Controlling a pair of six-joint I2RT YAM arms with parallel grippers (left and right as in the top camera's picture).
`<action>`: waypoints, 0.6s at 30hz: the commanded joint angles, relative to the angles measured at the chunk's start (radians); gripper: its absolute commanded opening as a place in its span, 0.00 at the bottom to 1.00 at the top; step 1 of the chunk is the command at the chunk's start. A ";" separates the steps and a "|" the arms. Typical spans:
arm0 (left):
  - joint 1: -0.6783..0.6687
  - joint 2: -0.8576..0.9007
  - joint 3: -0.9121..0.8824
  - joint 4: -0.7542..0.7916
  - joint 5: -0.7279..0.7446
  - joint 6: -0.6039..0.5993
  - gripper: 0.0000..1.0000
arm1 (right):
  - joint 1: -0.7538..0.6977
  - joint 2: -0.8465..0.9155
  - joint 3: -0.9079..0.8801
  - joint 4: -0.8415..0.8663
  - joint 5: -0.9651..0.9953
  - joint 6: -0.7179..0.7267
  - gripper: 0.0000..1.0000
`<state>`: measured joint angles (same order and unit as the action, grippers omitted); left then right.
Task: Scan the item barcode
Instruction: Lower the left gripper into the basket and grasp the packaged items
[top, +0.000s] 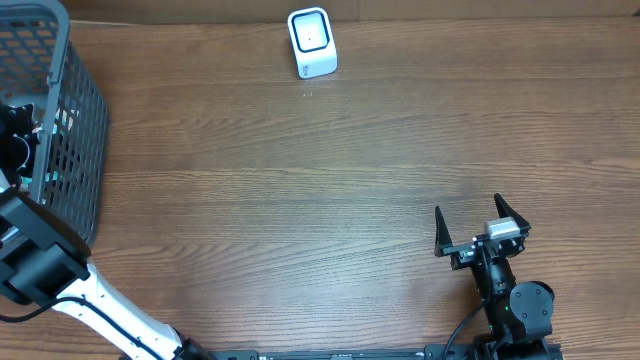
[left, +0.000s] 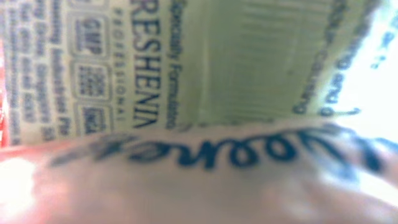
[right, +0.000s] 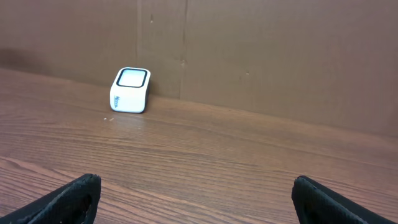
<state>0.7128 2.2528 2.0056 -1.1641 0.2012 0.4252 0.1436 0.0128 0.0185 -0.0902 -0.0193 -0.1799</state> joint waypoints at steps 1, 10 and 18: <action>-0.011 0.026 0.006 0.000 -0.002 -0.026 0.73 | -0.006 -0.010 -0.011 0.006 -0.001 -0.001 1.00; -0.016 0.027 -0.014 0.019 -0.044 -0.025 0.59 | -0.006 -0.010 -0.011 0.006 -0.001 -0.001 1.00; -0.015 0.024 0.014 -0.002 -0.053 -0.023 0.39 | -0.006 -0.010 -0.011 0.006 -0.001 -0.001 1.00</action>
<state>0.7063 2.2536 2.0079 -1.1515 0.1761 0.4145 0.1436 0.0128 0.0185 -0.0898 -0.0193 -0.1802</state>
